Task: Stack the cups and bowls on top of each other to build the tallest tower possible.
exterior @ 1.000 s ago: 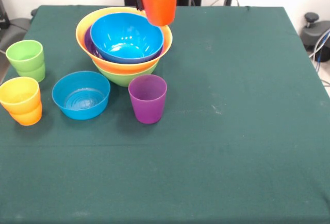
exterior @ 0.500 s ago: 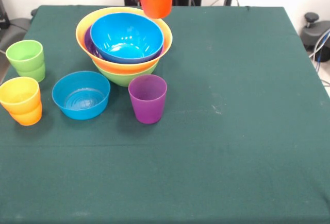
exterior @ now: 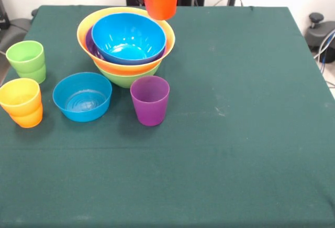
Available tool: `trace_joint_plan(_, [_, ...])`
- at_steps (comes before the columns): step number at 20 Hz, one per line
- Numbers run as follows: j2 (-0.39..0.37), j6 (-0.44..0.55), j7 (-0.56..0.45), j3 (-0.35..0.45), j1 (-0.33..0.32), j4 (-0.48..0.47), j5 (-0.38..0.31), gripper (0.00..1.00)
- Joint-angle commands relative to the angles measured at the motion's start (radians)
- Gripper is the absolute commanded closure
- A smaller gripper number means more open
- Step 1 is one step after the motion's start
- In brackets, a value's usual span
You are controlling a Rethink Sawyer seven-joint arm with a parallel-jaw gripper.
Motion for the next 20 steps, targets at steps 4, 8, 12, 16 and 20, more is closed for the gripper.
trace_joint_plan(4, [0.09,0.105,-0.362,0.008,0.003,-0.098,-0.089,1.0])
trace_joint_plan(8, [0.094,0.112,-0.372,0.005,0.001,-0.112,-0.092,1.0])
trace_joint_plan(12, [0.103,0.124,-0.384,-0.001,0.006,-0.138,-0.097,1.0])
trace_joint_plan(16, [0.11,0.126,-0.394,-0.003,0.006,-0.151,-0.102,1.0])
trace_joint_plan(20, [0.124,0.13,-0.418,-0.007,0.0,-0.167,-0.107,1.0])
